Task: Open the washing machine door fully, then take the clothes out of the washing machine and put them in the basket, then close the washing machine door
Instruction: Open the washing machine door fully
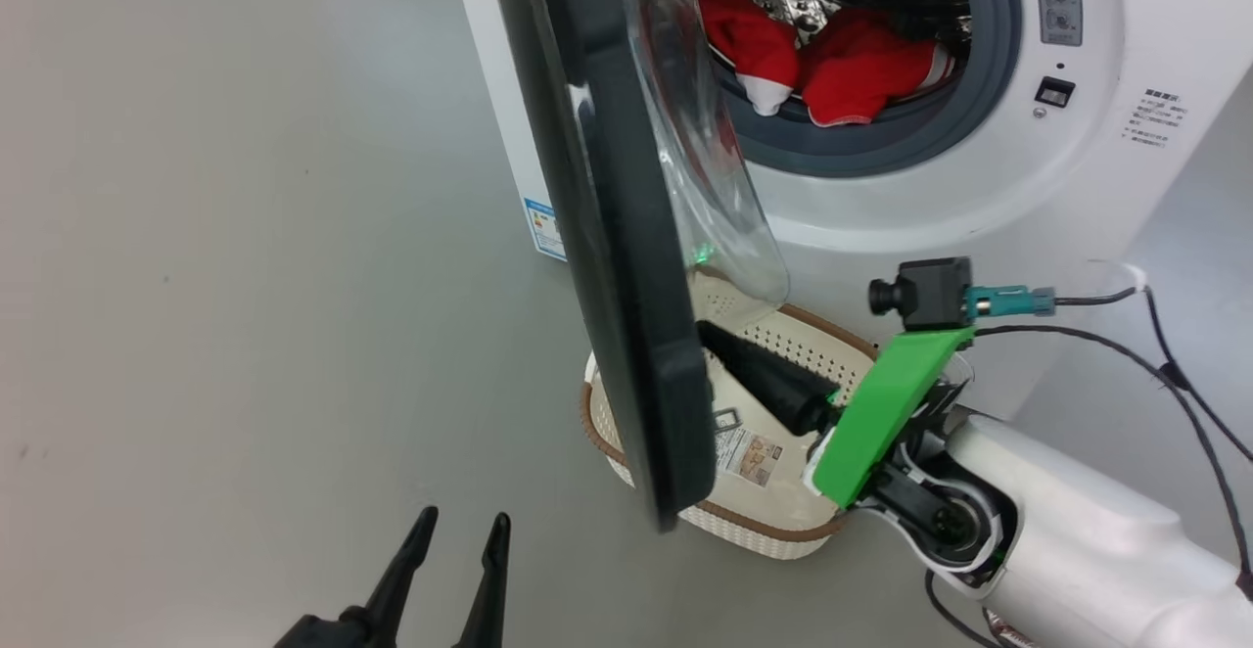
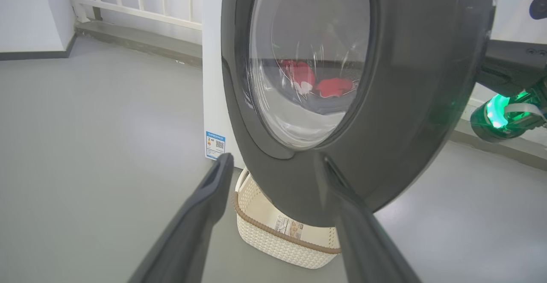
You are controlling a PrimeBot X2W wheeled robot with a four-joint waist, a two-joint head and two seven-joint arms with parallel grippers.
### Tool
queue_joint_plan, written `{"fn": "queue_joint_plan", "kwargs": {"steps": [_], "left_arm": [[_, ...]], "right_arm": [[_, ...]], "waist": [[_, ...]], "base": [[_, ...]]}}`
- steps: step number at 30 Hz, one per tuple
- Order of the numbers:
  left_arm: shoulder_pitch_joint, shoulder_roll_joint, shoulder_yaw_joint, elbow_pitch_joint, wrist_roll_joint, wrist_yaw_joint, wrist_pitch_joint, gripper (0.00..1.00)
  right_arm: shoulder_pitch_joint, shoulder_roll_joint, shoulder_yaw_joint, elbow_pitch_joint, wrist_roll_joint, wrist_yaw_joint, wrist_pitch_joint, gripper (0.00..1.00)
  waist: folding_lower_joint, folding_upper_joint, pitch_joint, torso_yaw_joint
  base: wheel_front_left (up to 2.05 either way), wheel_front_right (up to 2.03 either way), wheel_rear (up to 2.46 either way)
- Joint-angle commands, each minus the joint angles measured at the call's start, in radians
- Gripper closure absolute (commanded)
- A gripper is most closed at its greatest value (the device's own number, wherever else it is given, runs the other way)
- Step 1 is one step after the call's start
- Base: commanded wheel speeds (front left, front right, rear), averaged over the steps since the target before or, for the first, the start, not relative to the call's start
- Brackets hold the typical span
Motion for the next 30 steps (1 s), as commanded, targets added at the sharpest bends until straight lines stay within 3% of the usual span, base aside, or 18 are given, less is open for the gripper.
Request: {"fn": "queue_joint_plan", "kwargs": {"steps": [1,30], "left_arm": [[-0.004,0.006,0.042,-0.036,0.009,0.008,-0.012,0.0],[0.031,0.006,0.071,-0.08,0.006,0.044,-0.012,0.0]], "right_arm": [[0.003,0.028,0.014,-0.032,0.001,0.008,0.009,1.0],[-0.047,0.134,0.065,0.017,0.0,0.008,0.031,1.0]], "waist": [[0.0,-0.0001,-0.003,0.007],[0.0,-0.0001,-0.008,0.025]], "base": [[0.0,0.0,0.0],[0.0,0.0,0.0]]}}
